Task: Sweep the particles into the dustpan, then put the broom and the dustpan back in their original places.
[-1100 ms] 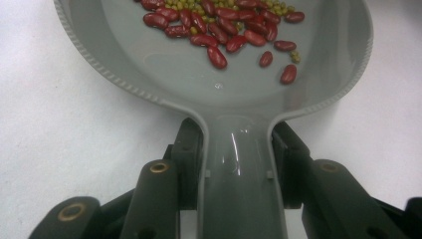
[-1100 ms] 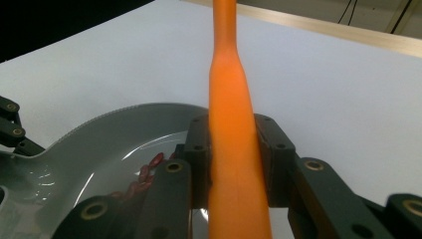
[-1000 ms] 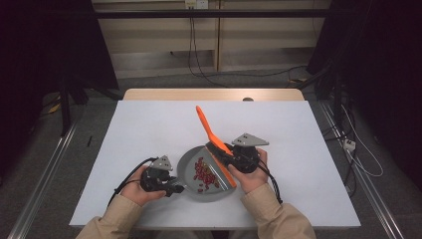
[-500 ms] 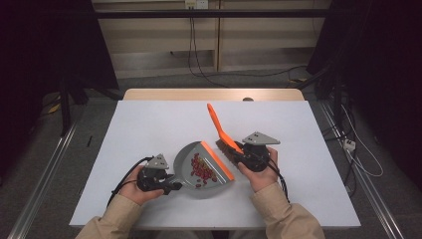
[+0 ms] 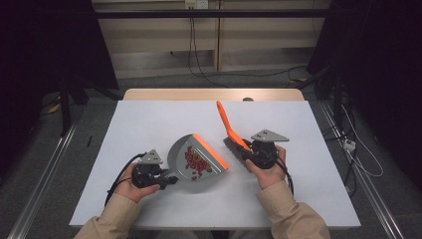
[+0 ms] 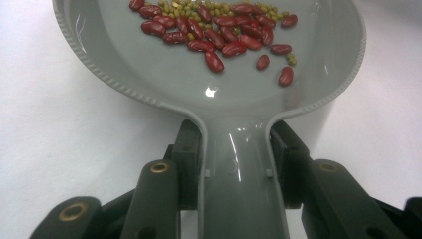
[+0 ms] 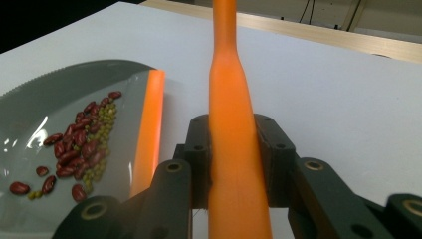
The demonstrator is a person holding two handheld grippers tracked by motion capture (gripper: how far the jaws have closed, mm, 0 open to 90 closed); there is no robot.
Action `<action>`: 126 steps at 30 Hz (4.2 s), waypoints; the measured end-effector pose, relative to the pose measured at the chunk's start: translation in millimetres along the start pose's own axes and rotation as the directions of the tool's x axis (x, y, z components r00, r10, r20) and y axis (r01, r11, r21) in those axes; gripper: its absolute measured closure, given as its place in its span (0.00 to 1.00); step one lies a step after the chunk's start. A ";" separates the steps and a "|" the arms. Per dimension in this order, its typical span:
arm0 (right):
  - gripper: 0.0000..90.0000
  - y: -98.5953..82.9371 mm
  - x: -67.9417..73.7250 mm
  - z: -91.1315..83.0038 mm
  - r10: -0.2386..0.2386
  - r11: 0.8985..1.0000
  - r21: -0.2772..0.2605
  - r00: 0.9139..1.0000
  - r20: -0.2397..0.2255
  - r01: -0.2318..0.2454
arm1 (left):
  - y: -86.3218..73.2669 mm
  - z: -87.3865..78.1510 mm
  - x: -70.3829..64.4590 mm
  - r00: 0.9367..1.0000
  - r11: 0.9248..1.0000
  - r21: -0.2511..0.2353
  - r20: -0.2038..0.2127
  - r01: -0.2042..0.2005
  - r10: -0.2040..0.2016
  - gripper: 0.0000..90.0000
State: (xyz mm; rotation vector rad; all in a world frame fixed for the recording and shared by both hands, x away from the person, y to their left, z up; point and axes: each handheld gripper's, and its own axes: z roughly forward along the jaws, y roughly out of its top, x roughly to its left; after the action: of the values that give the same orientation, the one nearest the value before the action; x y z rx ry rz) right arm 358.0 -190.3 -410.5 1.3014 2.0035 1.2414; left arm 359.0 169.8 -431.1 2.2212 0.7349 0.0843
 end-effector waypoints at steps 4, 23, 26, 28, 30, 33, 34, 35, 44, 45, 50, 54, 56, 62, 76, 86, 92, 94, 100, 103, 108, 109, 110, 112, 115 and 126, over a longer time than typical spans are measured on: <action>0.79 -0.8 -6.8 -3.9 0.004 1.000 0.000 1.000 0.016 -0.004 | -0.4 -3.4 3.5 1.000 1.000 -0.002 -0.021 0.013 -0.013 0.71; 0.79 -6.4 -22.5 -14.0 0.020 1.000 0.004 0.999 0.048 -0.021 | -2.8 -12.8 15.5 0.995 0.997 -0.040 -0.074 0.068 -0.071 0.71; 0.79 -7.9 -25.7 -16.1 0.028 1.000 0.001 0.998 0.053 -0.028 | -3.2 -14.6 18.5 0.993 0.996 -0.042 -0.089 0.080 -0.084 0.71; 0.79 -9.1 -27.7 -17.7 0.032 0.999 -0.002 0.998 0.055 -0.032 | -3.5 -16.1 21.0 0.991 0.995 -0.048 -0.093 0.087 -0.091 0.71; 0.79 -9.7 -28.9 -18.7 0.032 0.999 0.000 0.998 0.059 -0.032 | -3.9 -17.0 22.0 0.991 0.994 -0.050 -0.097 0.093 -0.098 0.71; 0.79 -11.2 -31.7 -20.6 0.035 0.999 -0.002 0.997 0.063 -0.035 | -4.5 -17.9 24.1 0.988 0.994 -0.051 -0.112 0.101 -0.106 0.71; 0.79 -11.6 -32.6 -21.5 0.037 0.999 -0.003 0.997 0.065 -0.037 | -4.8 -17.8 24.8 0.987 0.993 -0.057 -0.116 0.107 -0.113 0.71; 0.79 -12.0 -33.6 -22.3 0.037 0.999 -0.004 0.997 0.067 -0.036 | -5.1 -18.2 26.0 0.986 0.992 -0.057 -0.118 0.112 -0.118 0.71; 0.79 -13.5 -39.3 -27.5 0.042 0.999 -0.007 0.996 0.084 -0.041 | -8.4 -20.9 36.1 0.971 0.986 -0.069 -0.172 0.154 -0.164 0.71; 0.79 -13.9 -40.0 -27.9 0.042 0.999 -0.006 0.995 0.088 -0.042 | -8.4 -21.2 36.7 0.970 0.985 -0.068 -0.177 0.156 -0.166 0.71; 0.79 -14.7 -43.5 -29.3 0.049 0.999 -0.010 0.994 0.094 -0.049 | -10.4 -23.3 41.3 0.964 0.981 -0.075 -0.187 0.176 -0.187 0.71; 0.79 -14.9 -46.1 -31.0 0.052 0.999 -0.010 0.993 0.102 -0.051 | -12.0 -24.3 44.6 0.958 0.978 -0.079 -0.201 0.191 -0.203 0.71; 0.79 -15.3 -47.3 -31.7 0.056 0.998 -0.009 0.993 0.102 -0.055 | -12.5 -24.6 45.5 0.957 0.977 -0.080 -0.200 0.200 -0.212 0.71; 0.79 -17.2 -51.2 -34.0 0.058 0.998 -0.008 0.992 0.111 -0.058 | -13.8 -26.5 48.7 0.952 0.976 -0.076 -0.220 0.203 -0.215 0.71; 0.79 -20.0 -61.3 -40.1 0.067 0.998 -0.007 0.988 0.137 -0.066 | -18.7 -28.8 56.4 0.929 0.965 -0.088 -0.260 0.247 -0.262 0.71; 0.79 -23.0 -67.3 -42.3 0.070 0.997 -0.005 0.986 0.153 -0.071 | -22.3 -29.4 63.2 0.911 0.955 -0.082 -0.286 0.284 -0.296 0.71; 0.79 -24.5 -72.1 -44.4 0.081 0.997 -0.006 0.983 0.167 -0.081 | -24.6 -30.1 66.9 0.895 0.949 -0.085 -0.318 0.303 -0.314 0.71; 0.79 -24.8 -73.7 -45.1 0.084 0.996 -0.009 0.983 0.166 -0.084 | -25.5 -29.3 67.7 0.891 0.947 -0.089 -0.323 0.308 -0.320 0.71; 0.79 -25.7 -78.3 -46.7 0.089 0.996 -0.013 0.979 0.183 -0.088 | -26.1 -27.7 69.6 0.879 0.942 -0.075 -0.342 0.328 -0.333 0.71; 0.79 -26.6 -81.8 -47.2 0.087 0.996 -0.009 0.977 0.196 -0.087 | -26.4 -26.6 70.1 0.876 0.939 -0.079 -0.343 0.334 -0.340 0.71; 0.79 -28.9 -87.7 -48.2 0.089 0.996 -0.003 0.972 0.215 -0.091 | -26.2 -25.8 71.4 0.870 0.938 -0.080 -0.354 0.337 -0.343 0.70; 0.79 -29.1 -88.5 -48.5 0.090 0.996 -0.001 0.972 0.217 -0.092 | -26.2 -25.3 71.4 0.868 0.938 -0.084 -0.357 0.338 -0.345 0.71; 0.79 -29.3 -89.4 -48.8 0.088 0.996 0.000 0.971 0.222 -0.090 | -26.2 -25.1 71.4 0.867 0.937 -0.087 -0.358 0.339 -0.347 0.71; 0.79 -29.4 -91.6 -49.4 0.090 0.996 0.001 0.969 0.229 -0.092 | -26.0 -24.7 71.7 0.864 0.935 -0.092 -0.361 0.341 -0.351 0.70; 0.79 -29.3 -95.0 -50.9 0.089 0.996 0.000 0.966 0.243 -0.092 | -25.6 -23.8 71.7 0.861 0.932 -0.096 -0.360 0.348 -0.359 0.71; 0.79 -31.0 -102.2 -50.9 0.093 0.995 -0.002 0.959 0.268 -0.096 | -25.9 -23.9 72.3 0.858 0.932 -0.096 -0.365 0.351 -0.361 0.70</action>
State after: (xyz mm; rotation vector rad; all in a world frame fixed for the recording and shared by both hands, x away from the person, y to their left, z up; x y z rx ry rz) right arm 351.7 -307.9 -422.2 1.4986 1.7777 1.0319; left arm 399.9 237.7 -444.8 2.0261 1.3402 0.3423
